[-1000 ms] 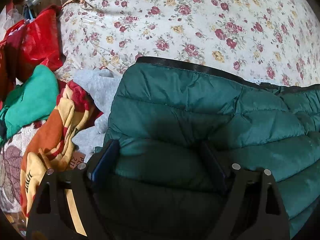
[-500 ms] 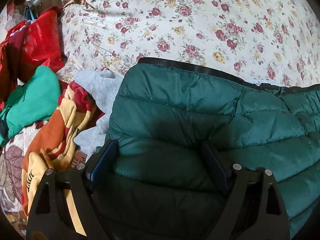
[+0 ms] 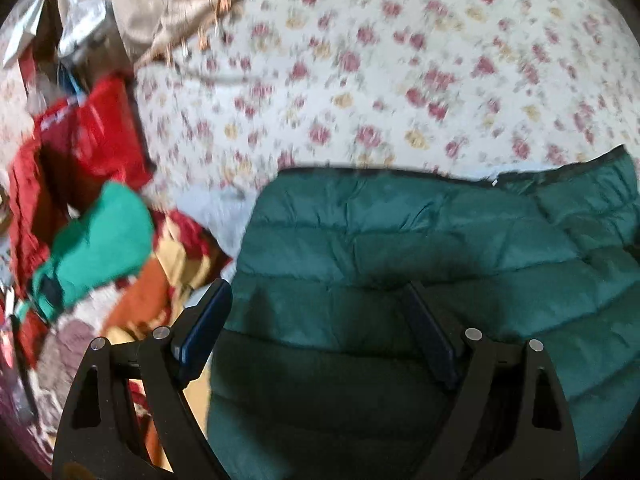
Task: Fold large clothes
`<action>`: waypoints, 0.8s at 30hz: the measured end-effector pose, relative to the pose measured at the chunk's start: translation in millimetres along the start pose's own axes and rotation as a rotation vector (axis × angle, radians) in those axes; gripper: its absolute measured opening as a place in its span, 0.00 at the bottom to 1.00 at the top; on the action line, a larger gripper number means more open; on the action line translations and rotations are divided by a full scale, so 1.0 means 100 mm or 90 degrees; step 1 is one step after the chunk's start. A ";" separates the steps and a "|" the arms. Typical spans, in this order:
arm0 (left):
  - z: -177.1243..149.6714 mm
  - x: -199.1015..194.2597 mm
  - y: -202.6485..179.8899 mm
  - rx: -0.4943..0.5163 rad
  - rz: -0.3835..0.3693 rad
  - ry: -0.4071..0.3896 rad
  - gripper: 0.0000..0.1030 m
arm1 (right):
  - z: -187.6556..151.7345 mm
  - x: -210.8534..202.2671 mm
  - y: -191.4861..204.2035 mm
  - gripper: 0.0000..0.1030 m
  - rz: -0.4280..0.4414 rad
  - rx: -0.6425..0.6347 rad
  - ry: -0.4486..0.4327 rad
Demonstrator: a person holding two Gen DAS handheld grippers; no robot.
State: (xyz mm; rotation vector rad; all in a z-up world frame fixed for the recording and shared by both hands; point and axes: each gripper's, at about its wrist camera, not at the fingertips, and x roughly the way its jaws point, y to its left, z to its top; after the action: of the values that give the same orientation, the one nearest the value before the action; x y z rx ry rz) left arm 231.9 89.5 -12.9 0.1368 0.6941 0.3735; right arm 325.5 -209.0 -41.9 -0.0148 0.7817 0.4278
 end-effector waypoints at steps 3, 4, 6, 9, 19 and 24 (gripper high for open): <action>0.01 0.06 0.22 -0.041 -0.004 0.028 0.85 | 0.00 -0.01 0.00 0.41 0.003 0.000 0.000; 0.00 0.13 0.29 -0.061 -0.016 0.047 0.85 | 0.00 -0.01 -0.01 0.41 0.004 0.000 0.000; -0.05 0.34 0.46 -0.107 -0.062 0.090 0.85 | 0.00 -0.01 -0.01 0.41 0.006 0.000 -0.001; -0.04 0.58 0.59 -0.151 -0.165 0.134 0.87 | -0.01 -0.02 -0.01 0.42 0.006 0.001 -0.002; -0.18 0.83 0.85 -0.288 -0.318 0.193 0.78 | 0.03 -0.06 -0.01 0.42 0.013 0.004 0.015; -0.08 0.67 0.84 -0.268 -0.256 0.148 0.36 | 0.21 -0.51 -0.44 0.44 -0.021 0.068 -0.045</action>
State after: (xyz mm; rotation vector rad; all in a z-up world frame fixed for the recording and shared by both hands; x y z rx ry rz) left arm 249.9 193.0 -38.8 -0.4476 0.8361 0.1414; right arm 324.4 -264.5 2.1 0.0860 0.7327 0.3533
